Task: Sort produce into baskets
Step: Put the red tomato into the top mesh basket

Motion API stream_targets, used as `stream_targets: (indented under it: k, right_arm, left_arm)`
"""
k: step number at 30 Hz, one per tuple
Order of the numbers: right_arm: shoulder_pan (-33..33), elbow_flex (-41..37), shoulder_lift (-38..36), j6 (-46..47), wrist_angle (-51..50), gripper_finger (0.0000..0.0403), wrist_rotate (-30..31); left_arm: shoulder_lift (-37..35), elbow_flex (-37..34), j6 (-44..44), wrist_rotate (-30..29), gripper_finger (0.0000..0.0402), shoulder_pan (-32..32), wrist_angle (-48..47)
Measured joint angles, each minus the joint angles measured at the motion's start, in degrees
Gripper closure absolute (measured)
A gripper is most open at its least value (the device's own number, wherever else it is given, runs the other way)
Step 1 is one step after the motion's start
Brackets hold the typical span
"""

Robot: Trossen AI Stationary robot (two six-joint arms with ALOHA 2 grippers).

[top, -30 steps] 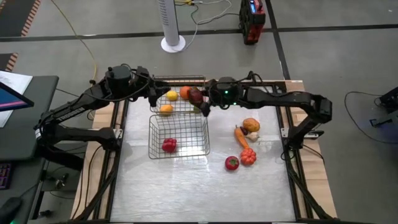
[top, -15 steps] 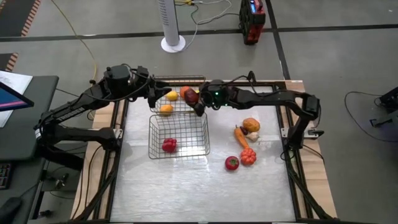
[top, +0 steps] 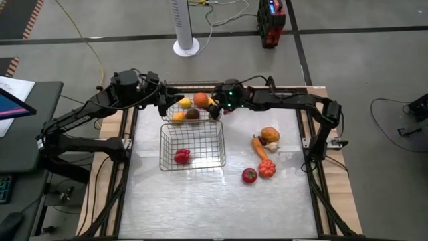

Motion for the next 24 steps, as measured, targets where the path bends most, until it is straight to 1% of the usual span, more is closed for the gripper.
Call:
stream_targets:
  k: [3, 6, 8, 10, 16, 20, 24]
  right_arm:
    - [-0.4, 4.4, -0.7, -0.4, -7.5, 0.0004, -1.3]
    - [-0.5, 9.9, -1.3, -5.2, -16.8, 0.0005, 3.3]
    - [-1.4, 11.6, -1.2, -9.2, -21.9, 0.001, 5.1]
    - [-2.8, 11.6, -0.8, -11.9, -23.9, 0.0016, 5.1]
    - [-9.5, 11.5, -0.8, -14.7, -34.5, 0.0039, 6.2]
    - [-13.9, 11.4, -0.8, -16.3, -36.9, 0.005, 6.4]
    - [-18.1, 9.1, -0.8, -16.7, -38.4, 0.0051, 6.3]
  left_arm:
    - [-0.2, 0.0, -0.4, 0.1, 0.0219, 0.0, -0.2]
    - [-0.5, 0.0, -0.5, 0.2, 0.0219, 0.0, -0.4]
    - [-0.7, 0.0, -0.5, 0.4, 0.0219, 0.0, -0.7]
    - [-0.8, 0.0, -0.5, 0.5, 0.0219, 0.0, -0.6]
    - [-2.0, 0.0, -0.5, 1.5, 0.0219, 0.0, -2.1]
    - [-2.9, 0.0, -0.5, 1.3, 0.0219, 0.0, -3.7]
    - [-3.9, 0.0, 0.1, 1.2, 0.0219, 0.0, -3.8]
